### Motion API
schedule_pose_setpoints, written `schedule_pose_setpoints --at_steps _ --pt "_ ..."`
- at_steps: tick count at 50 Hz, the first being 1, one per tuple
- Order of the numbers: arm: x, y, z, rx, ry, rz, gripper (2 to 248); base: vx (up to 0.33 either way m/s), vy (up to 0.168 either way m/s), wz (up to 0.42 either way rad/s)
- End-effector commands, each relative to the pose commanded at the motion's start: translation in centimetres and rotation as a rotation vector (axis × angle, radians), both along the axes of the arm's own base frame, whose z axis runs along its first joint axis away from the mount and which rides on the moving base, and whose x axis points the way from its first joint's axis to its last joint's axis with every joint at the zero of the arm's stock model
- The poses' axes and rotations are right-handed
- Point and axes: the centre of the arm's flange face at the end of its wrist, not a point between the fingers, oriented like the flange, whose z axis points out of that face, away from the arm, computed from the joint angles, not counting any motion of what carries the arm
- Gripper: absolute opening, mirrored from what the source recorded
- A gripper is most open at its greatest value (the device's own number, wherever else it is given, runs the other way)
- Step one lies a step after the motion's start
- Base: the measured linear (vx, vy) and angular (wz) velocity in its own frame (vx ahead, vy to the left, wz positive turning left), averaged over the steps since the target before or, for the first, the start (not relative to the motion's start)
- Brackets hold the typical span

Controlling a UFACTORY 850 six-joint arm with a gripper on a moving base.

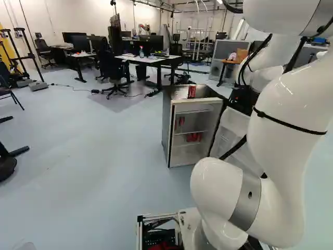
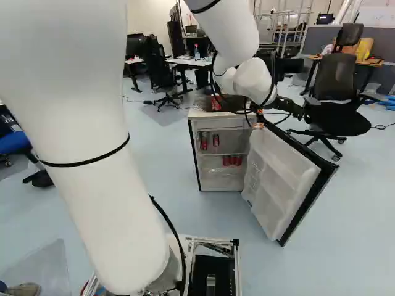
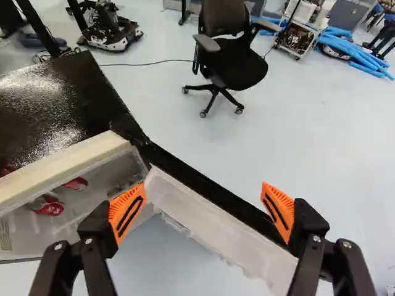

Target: Grab a drink from the fridge

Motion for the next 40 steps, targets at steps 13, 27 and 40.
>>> schedule_pose_setpoints --at_steps 13,27,40 --pt "-0.2 -1.8 0.9 0.032 0.046 -0.040 247 0.000 0.000 0.000" --pt "-0.4 -3.8 1.9 0.075 0.087 -0.087 247 0.000 0.000 0.000" --pt "-0.2 -5.8 1.3 0.138 0.140 -0.131 247 0.000 0.000 0.000"
